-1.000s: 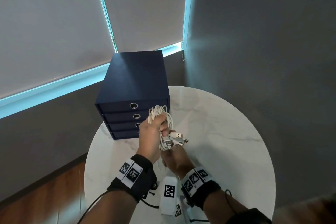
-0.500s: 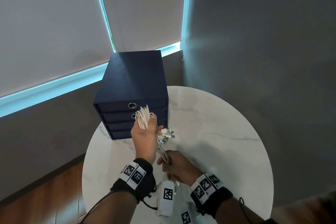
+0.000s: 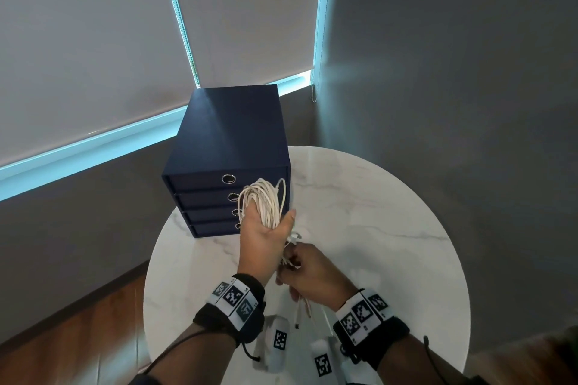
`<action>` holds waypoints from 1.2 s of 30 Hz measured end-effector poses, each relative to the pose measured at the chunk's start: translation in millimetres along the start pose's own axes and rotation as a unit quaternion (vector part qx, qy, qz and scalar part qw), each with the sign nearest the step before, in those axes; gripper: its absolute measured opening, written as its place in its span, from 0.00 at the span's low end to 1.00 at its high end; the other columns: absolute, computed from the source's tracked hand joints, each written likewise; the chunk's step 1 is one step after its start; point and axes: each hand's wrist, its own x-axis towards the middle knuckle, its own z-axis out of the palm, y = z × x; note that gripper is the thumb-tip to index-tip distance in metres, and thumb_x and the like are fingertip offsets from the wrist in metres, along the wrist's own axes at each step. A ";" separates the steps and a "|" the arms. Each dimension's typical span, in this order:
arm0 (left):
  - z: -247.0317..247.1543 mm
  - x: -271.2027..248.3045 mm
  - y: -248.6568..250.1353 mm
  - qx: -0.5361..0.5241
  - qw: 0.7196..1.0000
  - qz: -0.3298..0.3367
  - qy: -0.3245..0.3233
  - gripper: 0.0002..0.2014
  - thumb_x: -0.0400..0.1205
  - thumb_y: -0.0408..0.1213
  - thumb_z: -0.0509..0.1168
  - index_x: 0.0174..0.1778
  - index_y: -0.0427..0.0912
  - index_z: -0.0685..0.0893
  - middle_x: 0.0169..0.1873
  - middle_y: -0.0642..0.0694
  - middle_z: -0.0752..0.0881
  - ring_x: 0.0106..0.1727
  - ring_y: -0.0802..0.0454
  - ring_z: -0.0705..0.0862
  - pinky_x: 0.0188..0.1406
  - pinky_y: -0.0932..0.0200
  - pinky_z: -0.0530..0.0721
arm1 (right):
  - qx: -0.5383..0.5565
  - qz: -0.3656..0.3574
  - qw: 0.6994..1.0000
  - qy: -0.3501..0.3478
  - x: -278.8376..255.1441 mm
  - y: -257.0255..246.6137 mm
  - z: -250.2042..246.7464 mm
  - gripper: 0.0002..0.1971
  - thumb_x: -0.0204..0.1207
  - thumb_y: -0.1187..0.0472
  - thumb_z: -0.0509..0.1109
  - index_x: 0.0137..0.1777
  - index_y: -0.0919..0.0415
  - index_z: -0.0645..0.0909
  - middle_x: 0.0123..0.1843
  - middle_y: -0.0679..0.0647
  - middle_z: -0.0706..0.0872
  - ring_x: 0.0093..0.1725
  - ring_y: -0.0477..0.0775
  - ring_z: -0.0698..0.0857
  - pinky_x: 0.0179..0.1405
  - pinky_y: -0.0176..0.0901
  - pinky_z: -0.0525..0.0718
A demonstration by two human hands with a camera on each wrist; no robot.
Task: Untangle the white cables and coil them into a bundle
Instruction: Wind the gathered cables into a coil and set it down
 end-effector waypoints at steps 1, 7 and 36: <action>-0.6 -1.5 -1.2 0.014 1.000 0.006 -0.002 0.20 0.77 0.43 0.77 0.63 0.51 0.79 0.56 0.53 0.87 0.59 0.58 0.85 0.66 0.57 0.82 | -0.013 0.000 1.000 -0.017 0.4 -1.9 -3.1 0.05 0.73 0.67 0.67 0.47 0.62 0.82 0.44 0.67 0.89 0.27 0.55 0.84 0.29 0.47 0.82; -4.3 -5.2 -9.3 0.065 0.998 0.010 -0.016 0.21 0.76 0.45 0.78 0.56 0.52 0.73 0.50 0.58 0.82 0.51 0.70 0.80 0.54 0.71 0.75 | 0.001 0.004 0.998 -0.055 -0.4 -3.5 -11.4 0.08 0.74 0.70 0.67 0.49 0.74 0.84 0.39 0.65 0.88 0.24 0.53 0.81 0.27 0.43 0.79; -10.3 -0.5 -27.2 0.031 0.999 -0.037 -0.007 0.14 0.79 0.42 0.70 0.51 0.38 0.75 0.42 0.33 0.85 0.44 0.35 0.86 0.43 0.43 0.87 | 0.210 0.074 0.973 -0.061 2.6 9.7 -20.3 0.06 0.77 0.62 0.67 0.39 0.60 0.79 0.45 0.67 0.81 0.46 0.67 0.83 0.48 0.62 0.82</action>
